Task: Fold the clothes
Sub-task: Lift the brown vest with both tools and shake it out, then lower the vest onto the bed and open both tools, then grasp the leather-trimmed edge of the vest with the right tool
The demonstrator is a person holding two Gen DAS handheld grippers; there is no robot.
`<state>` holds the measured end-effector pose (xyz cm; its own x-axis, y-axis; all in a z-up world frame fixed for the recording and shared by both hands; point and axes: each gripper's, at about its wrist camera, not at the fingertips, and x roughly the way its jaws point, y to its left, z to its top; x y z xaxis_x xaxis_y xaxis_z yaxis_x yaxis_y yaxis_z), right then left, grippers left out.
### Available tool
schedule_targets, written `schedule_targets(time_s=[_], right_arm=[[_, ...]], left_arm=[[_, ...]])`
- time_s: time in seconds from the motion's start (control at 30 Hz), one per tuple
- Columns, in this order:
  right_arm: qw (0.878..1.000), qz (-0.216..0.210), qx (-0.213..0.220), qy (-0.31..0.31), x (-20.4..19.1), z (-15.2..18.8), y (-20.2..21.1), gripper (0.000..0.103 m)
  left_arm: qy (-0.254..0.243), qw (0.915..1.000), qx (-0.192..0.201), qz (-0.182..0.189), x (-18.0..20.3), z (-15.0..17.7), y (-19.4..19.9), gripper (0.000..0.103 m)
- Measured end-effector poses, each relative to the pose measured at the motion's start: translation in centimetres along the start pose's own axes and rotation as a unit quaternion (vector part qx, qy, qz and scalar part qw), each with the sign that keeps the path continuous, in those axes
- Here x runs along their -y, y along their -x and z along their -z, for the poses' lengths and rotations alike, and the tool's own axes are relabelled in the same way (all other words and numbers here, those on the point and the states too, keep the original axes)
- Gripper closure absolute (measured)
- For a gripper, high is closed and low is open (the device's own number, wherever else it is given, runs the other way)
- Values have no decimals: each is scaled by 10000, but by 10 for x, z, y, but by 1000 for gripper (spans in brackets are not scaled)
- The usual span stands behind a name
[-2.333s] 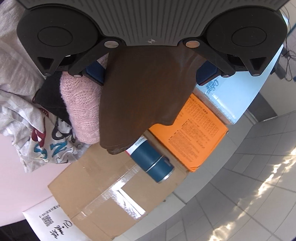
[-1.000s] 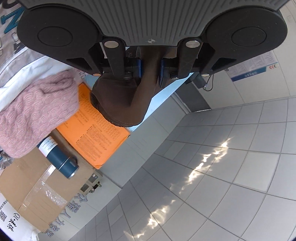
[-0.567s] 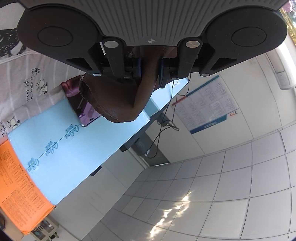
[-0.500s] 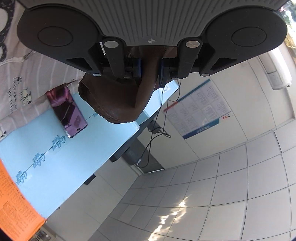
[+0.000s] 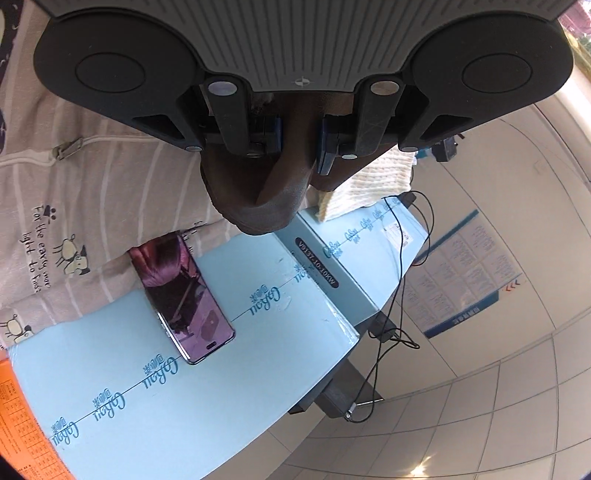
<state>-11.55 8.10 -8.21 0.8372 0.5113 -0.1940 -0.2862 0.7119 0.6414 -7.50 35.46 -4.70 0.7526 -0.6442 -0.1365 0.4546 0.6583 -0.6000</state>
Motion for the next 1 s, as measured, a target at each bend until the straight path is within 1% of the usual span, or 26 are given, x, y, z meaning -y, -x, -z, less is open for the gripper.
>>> schedule_targets(time_s=[0.07, 0.1, 0.13, 0.17, 0.2, 0.23, 0.3, 0.33, 0.37, 0.4, 0.47, 0.5, 0.53, 0.57, 0.6, 0.63, 0.67, 0.73, 0.77, 0.8, 0.83, 0.87, 0.9, 0.93, 0.97, 1.0], right_arm=[[9996, 270, 46, 54, 10, -5, 3, 87], [9991, 414, 19, 86, 15, -6, 2, 87], [9984, 559, -12, 118, 20, -6, 1, 87], [9973, 707, -68, 171, 24, -5, -1, 86], [9960, 855, -127, 226, 28, -4, -2, 86], [9944, 994, -198, 298, 30, -3, -4, 84], [9903, 1269, -344, 445, 34, 0, -8, 79], [9886, 1360, -371, 522, 34, 1, -8, 74], [9861, 1489, -366, 634, 32, 2, -8, 69], [9826, 1662, -351, 746, 30, 2, -9, 65], [9754, 1929, -228, 1039, 22, 3, -7, 46], [9712, 2060, -164, 1186, 17, 3, -5, 43], [9665, 2191, -100, 1333, 13, 4, -4, 39], [9614, 2320, -36, 1479, 9, 4, -2, 37], [9622, 2145, -111, 1676, 1, 8, -1, 35], [9626, 1944, -197, 1876, -6, 12, 0, 32], [9622, 1741, -282, 2074, -14, 15, 1, 27], [9589, 1330, -453, 2464, -30, 23, 3, 21], [9560, 1123, -538, 2655, -37, 27, 4, 19], [9523, 915, -622, 2845, -45, 31, 5, 17], [9477, 707, -706, 3032, -53, 35, 7, 14], [9431, 486, -870, 3173, -60, 40, 6, 13], [9376, 263, -1040, 3307, -67, 45, 6, 12], [9299, 124, -1202, 3475, -76, 51, 6, 12], [9243, 74, -1255, 3604, -82, 56, 8, 12], [9188, 30, -1298, 3728, -88, 60, 10, 12]], left_arm=[[-82, 9994, -340, -25, 1, 2, -17, 86], [-102, 9983, -564, -93, 1, 3, -25, 83], [-161, 9959, -872, -173, 2, 5, -32, 79], [-227, 9924, -1183, -266, 2, 7, -39, 68], [-334, 9874, -1492, -420, 3, 9, -45, 53], [-445, 9841, -1643, -504, 3, 10, -43, 44], [-677, 9766, -1925, -683, 3, 12, -40, 28], [-864, 9733, -1947, -851, 5, 9, -34, 23], [-1050, 9695, -1967, -1018, 7, 6, -27, 15], [-1249, 9648, -1978, -1204, 8, 3, -20, 13], [-1704, 9504, -1935, -1738, 7, -11, -2, 13], [-1900, 9420, -1926, -1985, 7, -18, 7, 13], [-2113, 9312, -1934, -2255, 5, -25, 15, 13], [-2334, 9186, -1942, -2529, 4, -33, 22, 12], [-2618, 9012, -1967, -2840, 4, -39, 28, 12], [-2953, 8785, -1986, -3186, 4, -45, 33, 12], [-3313, 8532, -1955, -3522, 4, -52, 36, 12], [-3954, 8105, -1746, -3953, 8, -68, 43, 11], [-4114, 8003, -1646, -4039, 9, -78, 46, 8], [-4188, 7972, -1567, -4056, 11, -87, 48, 6], [-4261, 7961, -1478, -4034, 15, -95, 49, 5], [-4354, 7958, -1377, -3977, 18, -104, 49, 5], [-4432, 7980, -1276, -3879, 22, -111, 47, 5], [-4498, 8009, -1175, -3776, 25, -119, 44, 5], [-4490, 8086, -1077, -3647, 25, -125, 39, 5], [-4411, 8195, -1017, -3515, 26, -129, 33, 5]])
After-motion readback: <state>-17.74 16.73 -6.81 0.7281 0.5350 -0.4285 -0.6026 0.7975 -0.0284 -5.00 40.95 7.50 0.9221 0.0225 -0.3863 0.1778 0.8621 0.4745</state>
